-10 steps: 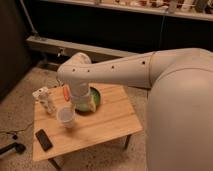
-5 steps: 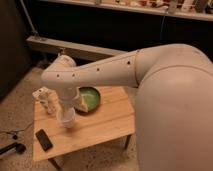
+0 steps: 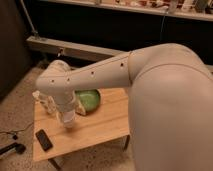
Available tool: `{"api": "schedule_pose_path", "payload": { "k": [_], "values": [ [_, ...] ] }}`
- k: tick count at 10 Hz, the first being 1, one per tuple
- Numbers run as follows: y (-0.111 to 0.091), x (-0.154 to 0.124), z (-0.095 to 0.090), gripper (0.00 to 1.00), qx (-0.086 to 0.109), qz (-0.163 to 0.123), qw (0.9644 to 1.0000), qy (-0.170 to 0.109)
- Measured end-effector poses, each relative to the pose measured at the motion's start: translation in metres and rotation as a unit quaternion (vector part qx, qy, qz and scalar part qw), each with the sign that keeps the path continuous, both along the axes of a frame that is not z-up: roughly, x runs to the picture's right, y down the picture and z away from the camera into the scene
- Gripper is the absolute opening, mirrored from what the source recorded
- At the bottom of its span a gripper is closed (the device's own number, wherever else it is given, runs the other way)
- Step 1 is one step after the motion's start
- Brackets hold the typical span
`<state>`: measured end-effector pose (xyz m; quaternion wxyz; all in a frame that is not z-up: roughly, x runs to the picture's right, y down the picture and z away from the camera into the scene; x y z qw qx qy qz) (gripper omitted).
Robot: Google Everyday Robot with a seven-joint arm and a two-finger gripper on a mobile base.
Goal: Push the eraser across the table
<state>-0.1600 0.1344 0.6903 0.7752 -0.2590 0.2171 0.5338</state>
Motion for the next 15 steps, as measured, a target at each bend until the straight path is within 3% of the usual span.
{"api": "schedule_pose_path", "payload": {
  "k": [5, 6, 9, 15],
  "values": [
    [0.028, -0.024, 0.011, 0.65, -0.027, -0.041, 0.9986, -0.021],
    [0.038, -0.034, 0.016, 0.65, -0.038, -0.059, 0.9971, -0.029],
    [0.045, -0.046, 0.03, 0.65, -0.059, -0.075, 0.9944, -0.044],
    [0.042, -0.073, 0.04, 0.65, -0.057, -0.127, 0.989, -0.05]
  ]
}}
